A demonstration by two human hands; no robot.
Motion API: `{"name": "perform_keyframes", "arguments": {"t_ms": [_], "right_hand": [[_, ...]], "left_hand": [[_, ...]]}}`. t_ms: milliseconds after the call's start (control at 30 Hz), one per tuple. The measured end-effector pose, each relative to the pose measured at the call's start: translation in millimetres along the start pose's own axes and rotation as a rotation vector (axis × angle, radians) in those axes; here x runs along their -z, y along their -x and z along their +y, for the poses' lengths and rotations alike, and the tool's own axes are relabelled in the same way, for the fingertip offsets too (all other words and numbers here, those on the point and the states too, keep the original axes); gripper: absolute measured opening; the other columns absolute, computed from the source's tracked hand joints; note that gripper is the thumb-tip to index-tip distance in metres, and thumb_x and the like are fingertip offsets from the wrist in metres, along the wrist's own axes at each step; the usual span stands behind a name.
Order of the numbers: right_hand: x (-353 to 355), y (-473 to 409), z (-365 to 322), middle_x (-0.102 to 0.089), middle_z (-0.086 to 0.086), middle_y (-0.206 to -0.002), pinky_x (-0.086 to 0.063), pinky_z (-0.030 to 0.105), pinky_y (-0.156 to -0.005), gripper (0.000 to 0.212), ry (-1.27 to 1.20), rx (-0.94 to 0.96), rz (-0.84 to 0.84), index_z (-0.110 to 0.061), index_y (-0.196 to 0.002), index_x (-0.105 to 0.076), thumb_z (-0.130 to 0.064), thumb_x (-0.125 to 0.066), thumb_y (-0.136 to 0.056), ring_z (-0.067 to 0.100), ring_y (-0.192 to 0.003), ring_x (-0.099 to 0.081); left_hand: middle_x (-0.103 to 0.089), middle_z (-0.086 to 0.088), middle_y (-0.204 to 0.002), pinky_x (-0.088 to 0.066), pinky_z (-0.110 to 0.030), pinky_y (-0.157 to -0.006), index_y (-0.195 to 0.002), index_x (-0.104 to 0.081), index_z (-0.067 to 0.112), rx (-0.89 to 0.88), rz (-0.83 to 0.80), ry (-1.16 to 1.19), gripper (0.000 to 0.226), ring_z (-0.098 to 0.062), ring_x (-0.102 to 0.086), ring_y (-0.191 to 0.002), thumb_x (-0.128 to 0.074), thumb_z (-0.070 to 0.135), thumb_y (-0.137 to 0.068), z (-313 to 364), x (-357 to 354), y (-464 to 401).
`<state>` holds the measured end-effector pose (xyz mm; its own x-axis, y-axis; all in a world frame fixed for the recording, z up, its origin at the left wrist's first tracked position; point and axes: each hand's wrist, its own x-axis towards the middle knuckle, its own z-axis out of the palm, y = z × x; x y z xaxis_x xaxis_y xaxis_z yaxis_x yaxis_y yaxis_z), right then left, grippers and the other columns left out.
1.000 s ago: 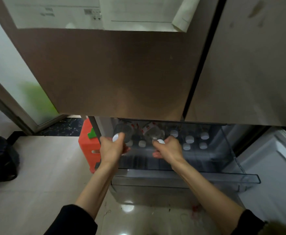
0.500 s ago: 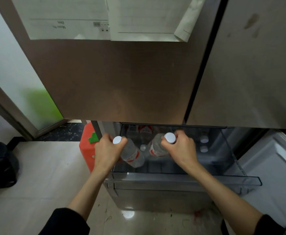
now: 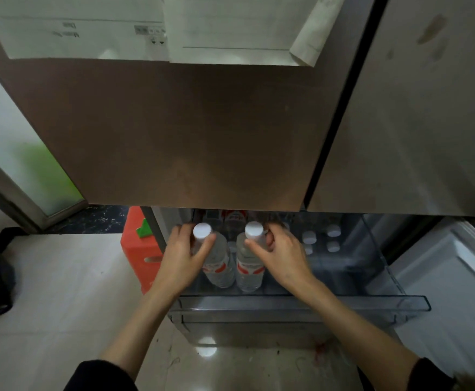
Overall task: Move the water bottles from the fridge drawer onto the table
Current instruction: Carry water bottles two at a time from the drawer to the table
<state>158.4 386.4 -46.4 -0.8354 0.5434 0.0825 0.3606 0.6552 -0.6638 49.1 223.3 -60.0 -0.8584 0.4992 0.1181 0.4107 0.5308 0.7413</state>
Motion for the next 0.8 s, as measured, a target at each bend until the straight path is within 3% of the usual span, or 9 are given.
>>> {"name": "perform_keyframes", "arguments": {"t_ms": [67,133,200,300,433,567,633,800], "right_hand": [[-4,-2,7,-0.052,0.002,-0.123,-0.044,0.033,-0.095,0.051,-0.058,-0.022,-0.093,-0.025,-0.127,-0.047,-0.043,-0.063,-0.082,0.020,-0.116,-0.050],[-6,-1,12,-0.049,-0.002,-0.131,-0.044,0.035,-0.100,0.058,-0.182,-0.019,-0.178,-0.028,-0.129,-0.042,-0.038,-0.069,-0.079,0.016,-0.122,-0.047],[-8,0,13,-0.050,-0.006,-0.129,-0.044,0.026,-0.096,0.065,-0.261,-0.039,-0.268,-0.029,-0.127,-0.038,-0.032,-0.075,-0.074,0.008,-0.117,-0.048],[-11,0,14,-0.050,-0.010,-0.118,-0.040,0.018,-0.088,0.066,-0.280,-0.060,-0.310,-0.031,-0.120,-0.037,-0.025,-0.080,-0.069,0.006,-0.111,-0.050],[-13,-2,15,-0.056,-0.012,-0.106,-0.046,0.020,-0.087,0.055,-0.313,-0.080,-0.304,-0.034,-0.108,-0.042,-0.020,-0.080,-0.070,0.004,-0.102,-0.055],[-8,-3,7,-0.056,-0.017,-0.084,-0.045,0.012,-0.072,0.043,-0.255,-0.063,-0.289,-0.035,-0.081,-0.043,-0.016,-0.080,-0.068,-0.006,-0.078,-0.054],[-8,-3,4,-0.061,-0.011,-0.088,-0.049,0.016,-0.073,0.042,-0.239,-0.064,-0.254,-0.032,-0.083,-0.046,-0.019,-0.082,-0.066,-0.001,-0.080,-0.058],[-8,9,3,-0.056,-0.011,-0.104,-0.046,0.018,-0.080,0.064,-0.212,-0.106,-0.193,-0.024,-0.112,-0.044,-0.025,-0.084,-0.062,0.006,-0.098,-0.055]], "left_hand": [[-0.042,-0.002,-0.115,-0.038,-0.027,-0.095,-0.122,-0.042,0.015,-0.038,-0.085,0.047,0.042,-0.012,-0.043,-0.108,-0.057,0.034,-0.088,-3,-3,1],[-0.044,0.001,-0.121,-0.038,-0.026,-0.098,-0.123,-0.032,0.022,-0.005,-0.221,0.178,0.048,-0.010,-0.045,-0.114,-0.062,0.030,-0.085,-3,-5,2],[-0.044,0.003,-0.125,-0.040,-0.027,-0.100,-0.122,-0.026,0.025,0.036,-0.319,0.275,0.060,-0.010,-0.047,-0.117,-0.069,0.028,-0.080,-6,-7,4],[-0.037,-0.001,-0.127,-0.035,-0.028,-0.105,-0.128,-0.027,0.020,0.029,-0.339,0.172,0.074,-0.012,-0.040,-0.121,-0.076,0.028,-0.073,-12,-12,1],[-0.038,-0.002,-0.127,-0.037,-0.036,-0.107,-0.122,-0.026,0.031,0.043,-0.412,0.169,0.078,-0.018,-0.040,-0.124,-0.080,0.032,-0.065,-16,-16,-5],[-0.044,0.000,-0.131,-0.036,-0.025,-0.099,-0.131,-0.029,0.023,0.014,-0.360,0.147,0.080,-0.013,-0.044,-0.122,-0.080,0.025,-0.069,-13,-16,-11],[-0.048,0.000,-0.128,-0.037,-0.022,-0.093,-0.130,-0.034,0.019,-0.004,-0.309,0.125,0.079,-0.014,-0.047,-0.117,-0.082,0.023,-0.066,-9,-14,-12],[-0.055,-0.002,-0.122,-0.037,-0.020,-0.087,-0.118,-0.040,0.019,-0.120,-0.265,0.070,0.070,-0.016,-0.052,-0.111,-0.083,0.020,-0.063,-7,-6,-2]]}}
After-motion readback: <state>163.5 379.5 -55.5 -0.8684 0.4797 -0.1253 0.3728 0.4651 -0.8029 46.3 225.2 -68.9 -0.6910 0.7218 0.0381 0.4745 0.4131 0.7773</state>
